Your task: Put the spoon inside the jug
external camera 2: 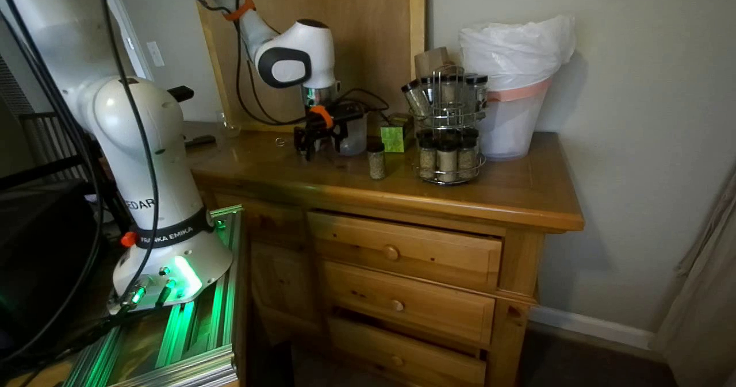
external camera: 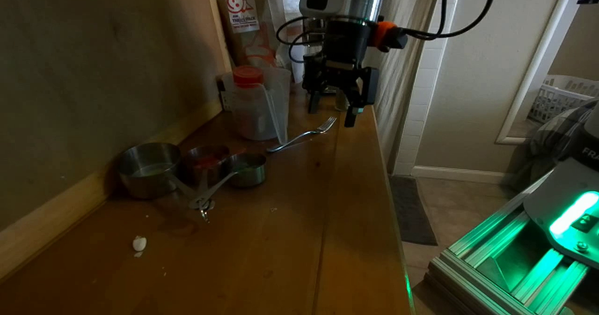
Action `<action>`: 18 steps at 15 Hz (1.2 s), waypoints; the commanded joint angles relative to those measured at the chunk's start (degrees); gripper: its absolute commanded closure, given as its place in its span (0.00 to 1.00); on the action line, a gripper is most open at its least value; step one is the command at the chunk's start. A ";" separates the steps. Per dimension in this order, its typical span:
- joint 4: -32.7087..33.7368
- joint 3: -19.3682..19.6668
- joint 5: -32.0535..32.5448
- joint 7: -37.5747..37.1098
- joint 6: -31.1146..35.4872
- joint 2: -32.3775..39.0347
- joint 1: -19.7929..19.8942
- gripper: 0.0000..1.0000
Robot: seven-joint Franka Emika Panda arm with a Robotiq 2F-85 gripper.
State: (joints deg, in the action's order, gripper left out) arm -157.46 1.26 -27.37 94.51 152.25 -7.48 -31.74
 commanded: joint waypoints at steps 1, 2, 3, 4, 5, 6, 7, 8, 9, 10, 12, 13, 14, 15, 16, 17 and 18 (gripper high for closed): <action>3.70 -3.97 -8.15 11.43 3.20 5.05 2.95 0.00; 4.49 -5.30 -9.63 13.10 3.66 5.95 4.05 0.00; 5.21 -6.75 -10.83 13.60 4.17 6.77 5.02 0.00; 5.82 -8.11 -12.25 14.02 4.37 7.43 5.84 0.00; 6.17 -9.45 -13.08 13.67 4.72 8.02 6.63 0.05; 6.68 -10.61 -13.31 12.83 4.86 8.77 7.49 0.10; 7.03 -11.64 -13.22 12.06 5.32 9.54 8.30 0.12; 7.38 -12.50 -13.13 11.54 5.45 10.21 9.12 0.13; 7.59 -13.24 -13.07 11.16 5.43 10.81 9.94 0.15; 7.75 -13.87 -12.45 10.61 5.76 11.44 10.69 0.13; 8.14 -14.99 -11.96 10.04 6.54 12.80 12.21 0.17; 8.23 -15.50 -11.62 9.72 7.29 13.41 12.87 0.16; 8.50 -16.00 -11.67 9.71 7.77 14.03 13.53 0.19; 8.68 -16.47 -11.35 9.41 8.23 14.63 14.14 0.24; 8.92 -16.94 -11.19 9.03 8.34 14.96 14.56 0.44; 9.12 -17.34 -11.14 8.57 8.61 15.11 14.92 0.44; 9.18 -17.59 -10.54 7.62 8.99 15.12 15.14 0.51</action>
State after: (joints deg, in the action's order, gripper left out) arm -149.68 -14.42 -38.55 103.96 158.63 5.08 -18.31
